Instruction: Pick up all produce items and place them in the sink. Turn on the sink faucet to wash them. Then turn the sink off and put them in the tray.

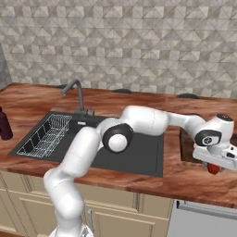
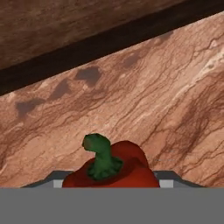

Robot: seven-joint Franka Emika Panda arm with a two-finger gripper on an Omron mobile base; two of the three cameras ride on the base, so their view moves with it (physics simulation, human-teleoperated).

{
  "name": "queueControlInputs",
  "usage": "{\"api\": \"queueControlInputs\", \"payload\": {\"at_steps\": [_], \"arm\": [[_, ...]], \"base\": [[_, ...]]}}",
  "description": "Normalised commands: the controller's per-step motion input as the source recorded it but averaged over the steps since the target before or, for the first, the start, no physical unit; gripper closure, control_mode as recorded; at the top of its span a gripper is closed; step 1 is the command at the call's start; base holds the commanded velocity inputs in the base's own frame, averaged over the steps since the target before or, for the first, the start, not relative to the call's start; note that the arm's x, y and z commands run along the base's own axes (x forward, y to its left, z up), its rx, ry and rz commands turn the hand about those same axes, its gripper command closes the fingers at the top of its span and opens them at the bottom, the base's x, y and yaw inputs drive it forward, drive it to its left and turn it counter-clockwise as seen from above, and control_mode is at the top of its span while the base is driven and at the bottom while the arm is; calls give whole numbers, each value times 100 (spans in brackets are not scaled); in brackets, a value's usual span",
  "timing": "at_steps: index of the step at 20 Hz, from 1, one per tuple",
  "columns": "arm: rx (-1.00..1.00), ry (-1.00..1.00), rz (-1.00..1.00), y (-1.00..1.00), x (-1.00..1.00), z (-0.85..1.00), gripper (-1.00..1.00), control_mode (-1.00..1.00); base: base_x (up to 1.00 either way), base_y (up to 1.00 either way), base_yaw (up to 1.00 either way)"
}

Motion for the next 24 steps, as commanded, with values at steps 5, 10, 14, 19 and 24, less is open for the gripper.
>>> {"api": "queueControlInputs", "payload": {"at_steps": [5, 10, 14, 19, 24], "arm": [[0, -8, 0, 96, -21, 72, 100, -100], [0, -3, 0, 100, -5, 61, 100, -100], [-1, 0, 0, 100, 0, 36, 100, -100], [0, 0, 0, 100, 0, 16, 100, -100], [0, 0, 3, 100, 0, 4, 100, -100]], "base": [[0, 0, 0], [0, 0, 0], [0, 0, 0], [0, 0, 0], [0, 0, 0]]}}
